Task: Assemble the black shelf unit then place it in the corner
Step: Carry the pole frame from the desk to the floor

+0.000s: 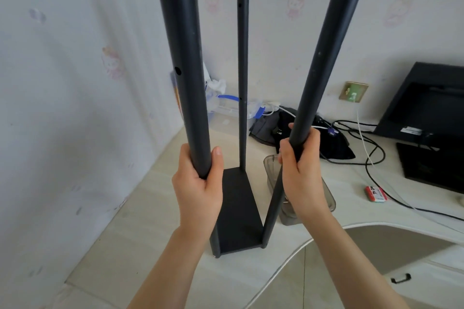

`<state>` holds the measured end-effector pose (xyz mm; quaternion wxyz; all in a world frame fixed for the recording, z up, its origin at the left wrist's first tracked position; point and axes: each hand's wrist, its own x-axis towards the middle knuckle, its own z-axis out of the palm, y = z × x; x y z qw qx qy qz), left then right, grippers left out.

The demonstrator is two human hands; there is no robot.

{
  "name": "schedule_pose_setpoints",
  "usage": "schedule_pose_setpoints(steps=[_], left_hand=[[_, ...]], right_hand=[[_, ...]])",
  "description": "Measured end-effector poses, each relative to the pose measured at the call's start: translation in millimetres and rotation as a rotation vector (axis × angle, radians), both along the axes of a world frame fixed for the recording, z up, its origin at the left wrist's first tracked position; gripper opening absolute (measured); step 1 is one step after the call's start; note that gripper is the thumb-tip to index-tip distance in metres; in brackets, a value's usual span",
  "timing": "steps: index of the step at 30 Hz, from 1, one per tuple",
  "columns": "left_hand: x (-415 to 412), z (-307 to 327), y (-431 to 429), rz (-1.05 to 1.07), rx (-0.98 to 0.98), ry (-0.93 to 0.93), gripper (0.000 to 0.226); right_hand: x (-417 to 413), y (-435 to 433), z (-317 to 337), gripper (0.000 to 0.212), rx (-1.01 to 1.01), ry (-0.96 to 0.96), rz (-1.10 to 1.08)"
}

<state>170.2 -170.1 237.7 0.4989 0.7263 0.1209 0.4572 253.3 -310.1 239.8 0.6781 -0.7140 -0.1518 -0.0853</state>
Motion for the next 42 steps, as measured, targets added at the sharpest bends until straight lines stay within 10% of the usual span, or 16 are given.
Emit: schedule_pose_setpoints(steps=[23, 42], left_hand=[[-86.5, 28.7, -0.2, -0.111, 0.044, -0.044, 0.021], [-237.9, 46.6, -194.9, -0.165, 0.072, -0.082, 0.023]], right_hand=[[-110.8, -16.9, 22.8, 0.018, 0.012, -0.075, -0.159], [-274.0, -223.4, 36.7, 0.012, -0.004, -0.112, -0.18]])
